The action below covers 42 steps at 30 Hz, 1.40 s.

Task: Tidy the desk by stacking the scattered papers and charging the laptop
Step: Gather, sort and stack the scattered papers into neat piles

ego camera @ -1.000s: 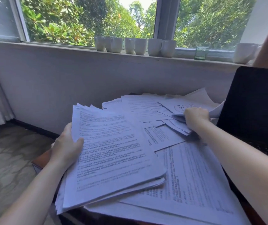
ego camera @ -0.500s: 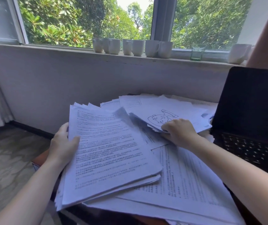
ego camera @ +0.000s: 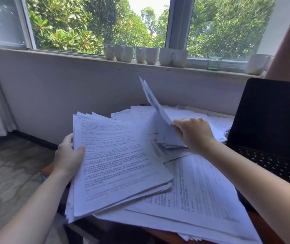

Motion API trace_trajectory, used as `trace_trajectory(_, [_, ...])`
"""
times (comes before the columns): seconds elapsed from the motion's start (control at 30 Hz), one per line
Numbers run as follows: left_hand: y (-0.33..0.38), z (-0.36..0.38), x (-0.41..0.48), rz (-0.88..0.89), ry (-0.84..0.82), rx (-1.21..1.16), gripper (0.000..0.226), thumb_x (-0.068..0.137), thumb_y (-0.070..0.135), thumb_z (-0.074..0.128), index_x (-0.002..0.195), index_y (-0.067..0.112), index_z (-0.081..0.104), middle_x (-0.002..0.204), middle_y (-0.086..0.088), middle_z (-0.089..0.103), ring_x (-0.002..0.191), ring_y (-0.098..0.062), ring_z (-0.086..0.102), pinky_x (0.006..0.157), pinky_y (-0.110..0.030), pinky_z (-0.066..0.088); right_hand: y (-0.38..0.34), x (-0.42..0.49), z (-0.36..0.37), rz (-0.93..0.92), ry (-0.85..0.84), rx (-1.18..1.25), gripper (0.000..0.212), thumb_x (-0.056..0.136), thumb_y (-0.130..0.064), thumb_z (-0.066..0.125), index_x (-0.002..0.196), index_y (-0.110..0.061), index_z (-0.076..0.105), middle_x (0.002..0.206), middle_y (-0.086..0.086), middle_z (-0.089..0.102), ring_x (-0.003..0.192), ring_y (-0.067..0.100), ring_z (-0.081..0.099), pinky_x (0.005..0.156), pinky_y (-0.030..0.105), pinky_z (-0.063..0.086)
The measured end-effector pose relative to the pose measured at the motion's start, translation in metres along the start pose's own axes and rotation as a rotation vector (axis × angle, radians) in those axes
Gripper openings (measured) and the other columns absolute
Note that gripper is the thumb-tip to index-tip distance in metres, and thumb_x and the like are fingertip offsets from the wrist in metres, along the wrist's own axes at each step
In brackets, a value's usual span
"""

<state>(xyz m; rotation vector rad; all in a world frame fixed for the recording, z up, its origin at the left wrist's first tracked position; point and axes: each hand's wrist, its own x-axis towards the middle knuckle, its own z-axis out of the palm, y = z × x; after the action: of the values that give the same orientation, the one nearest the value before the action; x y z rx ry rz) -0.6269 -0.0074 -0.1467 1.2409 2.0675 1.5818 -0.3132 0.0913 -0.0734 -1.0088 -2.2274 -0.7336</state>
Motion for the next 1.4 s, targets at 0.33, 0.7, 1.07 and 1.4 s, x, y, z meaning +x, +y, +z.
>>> trace_trajectory(0.33, [0.014, 0.003, -0.001, -0.164, -0.031, -0.282, 0.058, 0.091, 0.058, 0.032, 0.087, 0.007, 0.062, 0.096, -0.014, 0.066, 0.097, -0.036, 0.057, 0.090, -0.044, 0.045, -0.019, -0.049, 0.022, -0.564, -0.127, 0.129, 0.023, 0.092, -0.016, 0.040, 0.108, -0.024, 0.054, 0.075, -0.007, 0.065, 0.049, 0.013, 0.060, 0.034, 0.019, 0.036])
trace_trajectory(0.7, [0.009, 0.001, 0.002, -0.130, -0.140, 0.050, 0.056, 0.060, 0.035, 0.051, 0.111, 0.010, 0.054, 0.108, -0.008, 0.065, 0.100, -0.032, 0.061, 0.090, -0.047, 0.050, -0.034, -0.052, 0.004, -0.574, -0.268, 0.305, 0.045, 0.103, -0.042, 0.021, 0.117, -0.024, 0.060, 0.099, -0.003, 0.069, 0.074, 0.019, 0.068, 0.048, 0.031, 0.052])
trace_trajectory(1.07, [0.009, 0.004, 0.000, -0.078, -0.138, 0.111, 0.066, 0.061, 0.035, 0.048, 0.124, 0.013, 0.049, 0.113, -0.006, 0.062, 0.107, -0.031, 0.057, 0.095, -0.046, 0.046, -0.023, -0.045, 0.009, -0.305, -0.132, 0.244, 0.037, 0.095, -0.036, 0.036, 0.088, -0.019, 0.068, 0.080, -0.005, 0.068, 0.069, 0.020, 0.066, 0.044, 0.027, 0.046])
trace_trajectory(1.4, [0.008, 0.004, -0.001, -0.049, -0.129, 0.119, 0.067, 0.061, 0.036, 0.047, 0.125, 0.016, 0.049, 0.104, 0.002, 0.057, 0.106, -0.030, 0.056, 0.095, -0.042, 0.044, -0.022, -0.001, 0.049, 0.511, -0.727, 0.055, 0.068, 0.084, -0.065, 0.047, 0.129, -0.014, 0.042, 0.134, 0.007, 0.046, 0.123, 0.031, 0.042, 0.093, 0.040, 0.035])
